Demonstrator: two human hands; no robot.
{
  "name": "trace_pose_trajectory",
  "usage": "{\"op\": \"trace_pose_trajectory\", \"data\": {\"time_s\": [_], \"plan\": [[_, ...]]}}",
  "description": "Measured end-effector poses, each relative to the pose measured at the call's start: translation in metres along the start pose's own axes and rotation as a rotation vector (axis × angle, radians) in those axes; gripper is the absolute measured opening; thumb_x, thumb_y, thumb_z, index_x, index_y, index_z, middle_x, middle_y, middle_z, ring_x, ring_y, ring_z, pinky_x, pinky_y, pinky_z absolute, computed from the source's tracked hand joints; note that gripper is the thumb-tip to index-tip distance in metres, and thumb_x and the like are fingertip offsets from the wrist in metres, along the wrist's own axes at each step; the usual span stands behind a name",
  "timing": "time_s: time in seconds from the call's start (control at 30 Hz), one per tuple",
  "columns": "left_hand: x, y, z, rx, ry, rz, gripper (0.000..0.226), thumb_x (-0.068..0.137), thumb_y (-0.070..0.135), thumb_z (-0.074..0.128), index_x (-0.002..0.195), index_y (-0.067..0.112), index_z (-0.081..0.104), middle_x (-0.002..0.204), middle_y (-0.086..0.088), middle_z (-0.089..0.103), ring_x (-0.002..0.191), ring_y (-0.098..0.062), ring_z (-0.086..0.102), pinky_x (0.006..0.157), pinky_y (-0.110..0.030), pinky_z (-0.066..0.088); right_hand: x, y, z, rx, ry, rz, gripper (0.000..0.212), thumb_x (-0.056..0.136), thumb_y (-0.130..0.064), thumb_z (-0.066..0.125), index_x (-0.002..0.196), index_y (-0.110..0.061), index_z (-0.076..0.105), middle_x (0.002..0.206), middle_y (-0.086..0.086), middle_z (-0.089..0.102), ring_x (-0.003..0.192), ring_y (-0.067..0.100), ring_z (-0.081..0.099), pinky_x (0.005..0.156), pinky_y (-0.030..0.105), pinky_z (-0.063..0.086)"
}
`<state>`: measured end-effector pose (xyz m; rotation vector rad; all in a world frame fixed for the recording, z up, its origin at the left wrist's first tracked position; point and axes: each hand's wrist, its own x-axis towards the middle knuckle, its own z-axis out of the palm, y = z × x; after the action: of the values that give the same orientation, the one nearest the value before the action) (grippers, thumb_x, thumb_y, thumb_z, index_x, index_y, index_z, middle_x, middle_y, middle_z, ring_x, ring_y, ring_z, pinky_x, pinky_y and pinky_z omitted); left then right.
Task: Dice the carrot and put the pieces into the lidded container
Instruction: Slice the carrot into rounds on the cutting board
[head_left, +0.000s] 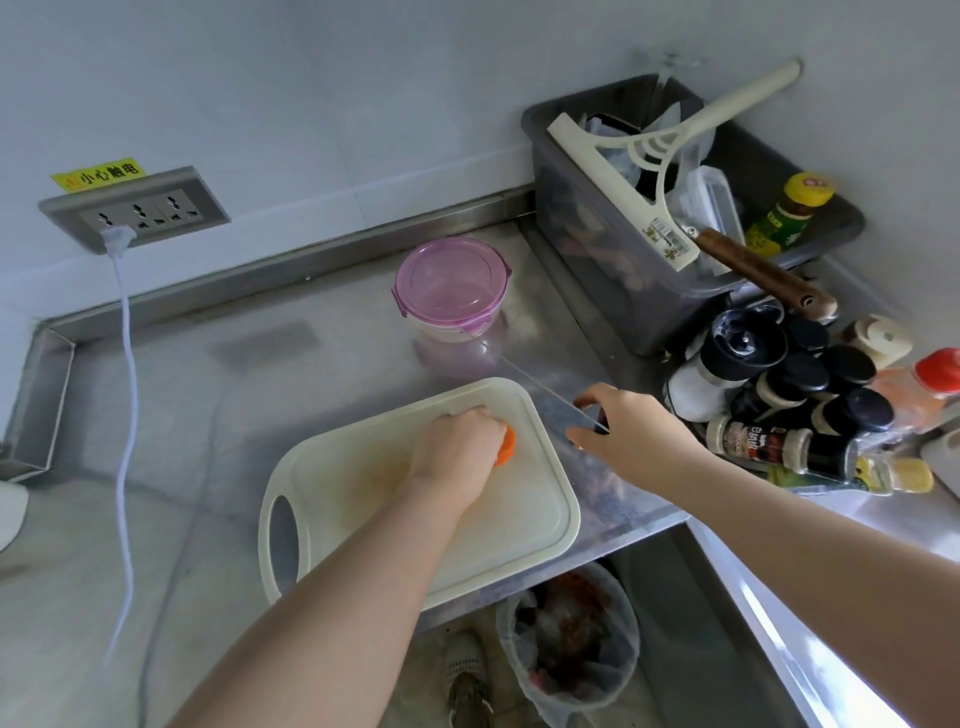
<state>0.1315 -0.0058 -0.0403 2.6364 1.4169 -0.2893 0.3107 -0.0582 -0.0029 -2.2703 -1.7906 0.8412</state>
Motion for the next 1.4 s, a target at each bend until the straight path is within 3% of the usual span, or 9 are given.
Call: {"op": "trace_pose_trajectory", "data": {"time_s": [0.13, 0.3, 0.4, 0.47, 0.57, 0.7, 0.8, 1.13, 1.4], "plan": [[0.000, -0.003, -0.001, -0.036, -0.002, -0.033, 0.015, 0.093, 0.027, 0.055, 0.102, 0.022, 0.066, 0.111, 0.002, 0.061, 0.101, -0.021, 0.059, 0.077, -0.026, 0.038, -0.004, -0.003, -0.002, 0.012, -0.014, -0.002, 0.034, 0.093, -0.036, 0.057, 0.124, -0.020, 0.052, 0.087, -0.005, 0.056, 0.068, 0.013, 0.055, 0.058, 0.024, 0.042], [-0.026, -0.033, -0.006, -0.461, 0.175, -0.326, 0.022, 0.089, 0.026, 0.063, 0.109, 0.020, 0.062, 0.114, 0.003, 0.062, 0.106, -0.019, 0.058, 0.084, -0.029, 0.042, -0.011, -0.018, 0.006, 0.046, -0.066, -0.046, 0.034, 0.095, -0.035, 0.052, 0.126, -0.020, 0.052, 0.102, 0.002, 0.065, 0.067, 0.013, 0.055, 0.062, 0.026, 0.045], [-0.051, -0.042, 0.005, -0.584, 0.158, -0.396, 0.032, 0.084, 0.030, 0.067, 0.112, 0.018, 0.058, 0.116, 0.003, 0.059, 0.104, -0.016, 0.058, 0.084, -0.027, 0.042, -0.019, -0.032, 0.022, 0.072, -0.106, -0.099, 0.014, 0.096, -0.024, 0.043, 0.104, -0.022, 0.054, 0.084, 0.003, 0.061, 0.068, 0.022, 0.053, 0.055, 0.029, 0.039], [-0.062, -0.037, 0.016, -0.627, 0.097, -0.393, 0.041, 0.081, 0.035, 0.069, 0.115, 0.018, 0.055, 0.117, 0.003, 0.054, 0.105, -0.016, 0.057, 0.085, -0.025, 0.042, -0.026, -0.041, 0.032, 0.020, -0.117, -0.148, 0.010, 0.098, -0.019, 0.038, 0.090, -0.018, 0.043, 0.070, 0.002, 0.050, 0.061, 0.024, 0.047, 0.050, 0.030, 0.032], [-0.069, -0.029, 0.027, -0.634, 0.086, -0.419, 0.042, 0.079, 0.037, 0.070, 0.114, 0.020, 0.053, 0.117, 0.003, 0.052, 0.102, -0.021, 0.059, 0.086, -0.036, 0.049, -0.038, -0.050, 0.043, -0.081, -0.101, -0.226, 0.012, 0.100, -0.019, 0.033, 0.104, -0.016, 0.045, 0.067, -0.003, 0.039, 0.059, 0.024, 0.042, 0.052, 0.031, 0.030], [-0.072, -0.024, 0.032, -0.647, 0.131, -0.459, 0.033, 0.082, 0.029, 0.067, 0.112, 0.020, 0.056, 0.115, 0.002, 0.058, 0.101, -0.023, 0.061, 0.084, -0.037, 0.050, -0.048, -0.055, 0.050, -0.234, -0.102, -0.258, 0.024, 0.099, -0.012, 0.035, 0.121, -0.013, 0.043, 0.093, 0.006, 0.057, 0.069, 0.027, 0.044, 0.059, 0.031, 0.036], [-0.073, -0.023, 0.032, -0.644, 0.157, -0.445, 0.029, 0.081, 0.028, 0.067, 0.108, 0.020, 0.059, 0.112, 0.002, 0.060, 0.100, -0.022, 0.061, 0.084, -0.037, 0.050, -0.053, -0.056, 0.055, -0.264, -0.114, -0.257, 0.026, 0.098, -0.010, 0.035, 0.123, -0.015, 0.042, 0.100, 0.005, 0.060, 0.068, 0.026, 0.044, 0.058, 0.031, 0.036], [-0.073, -0.024, 0.031, -0.618, 0.170, -0.439, 0.029, 0.082, 0.029, 0.067, 0.107, 0.018, 0.060, 0.112, 0.000, 0.060, 0.102, -0.024, 0.060, 0.085, -0.038, 0.051, -0.056, -0.057, 0.060, -0.290, -0.109, -0.261, 0.027, 0.096, -0.006, 0.040, 0.122, -0.014, 0.041, 0.085, -0.001, 0.047, 0.066, 0.025, 0.047, 0.056, 0.032, 0.039], [-0.073, -0.023, 0.032, -0.589, 0.177, -0.423, 0.026, 0.084, 0.028, 0.068, 0.106, 0.018, 0.059, 0.113, 0.002, 0.062, 0.102, -0.022, 0.061, 0.083, -0.036, 0.050, -0.055, -0.058, 0.061, -0.342, -0.148, -0.265, 0.016, 0.100, -0.011, 0.038, 0.115, -0.012, 0.041, 0.071, -0.002, 0.042, 0.054, 0.017, 0.040, 0.042, 0.025, 0.027]]}}
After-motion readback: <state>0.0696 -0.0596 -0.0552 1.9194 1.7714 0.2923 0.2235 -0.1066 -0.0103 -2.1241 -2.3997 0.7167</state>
